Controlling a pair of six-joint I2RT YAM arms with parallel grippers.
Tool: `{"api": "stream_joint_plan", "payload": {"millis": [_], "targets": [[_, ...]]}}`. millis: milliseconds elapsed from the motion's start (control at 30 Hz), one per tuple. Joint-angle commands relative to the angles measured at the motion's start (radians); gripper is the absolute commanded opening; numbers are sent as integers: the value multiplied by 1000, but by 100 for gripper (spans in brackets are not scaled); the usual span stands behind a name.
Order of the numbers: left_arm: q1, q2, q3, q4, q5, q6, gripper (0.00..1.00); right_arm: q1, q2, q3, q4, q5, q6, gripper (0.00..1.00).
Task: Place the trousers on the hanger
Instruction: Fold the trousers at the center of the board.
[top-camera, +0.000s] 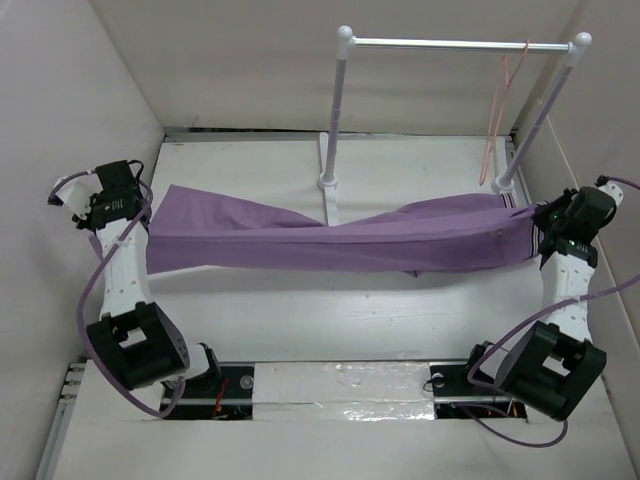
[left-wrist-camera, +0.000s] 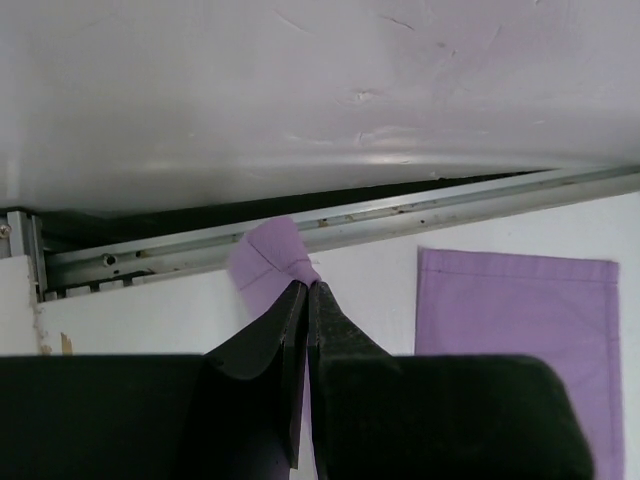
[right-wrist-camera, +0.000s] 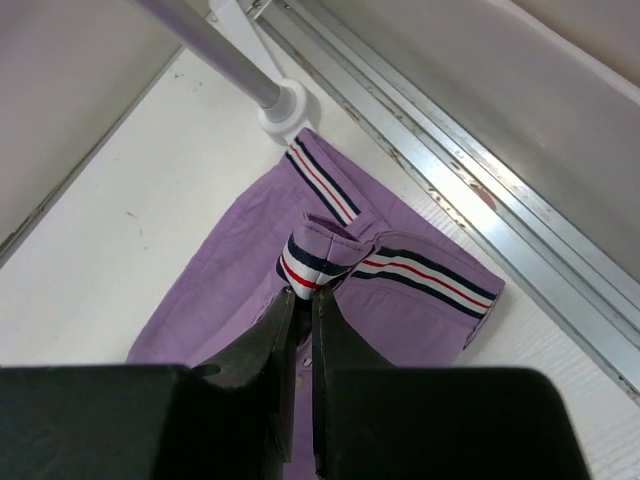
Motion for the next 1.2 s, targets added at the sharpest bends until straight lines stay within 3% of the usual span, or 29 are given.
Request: {"api": "stream_joint_plan", "payload": {"millis": [0, 200, 600, 767, 800, 833, 867, 900, 967, 1067, 1167], "targets": [[-3, 86, 58, 34, -73, 80, 0, 51, 49, 96, 125, 77, 9, 5], [-46, 209, 93, 83, -82, 94, 0, 151, 131, 142, 123, 241, -16, 6], [-74, 496, 371, 122, -13, 136, 0, 192, 367, 293, 143, 339, -40, 6], [-127, 655, 506, 141, -8, 198, 0, 201, 470, 416, 100, 348, -40, 18], [-128, 678, 532, 131, -8, 204, 5, 201, 490, 430, 94, 339, -39, 23], [-140, 700, 575, 126, -2, 222, 15, 201, 494, 439, 91, 332, -39, 31], [-140, 732, 592, 109, 7, 224, 25, 201, 496, 447, 80, 325, -39, 44], [-149, 740, 612, 102, 6, 216, 38, 210, 479, 441, 80, 322, -36, 49], [-149, 738, 609, 120, 18, 221, 42, 210, 453, 413, 126, 319, -39, 54], [-160, 700, 545, 157, 64, 221, 57, 210, 372, 320, 169, 280, -25, 72], [-169, 624, 473, 148, 87, 160, 57, 235, 251, 259, 163, 247, -28, 73]]}}
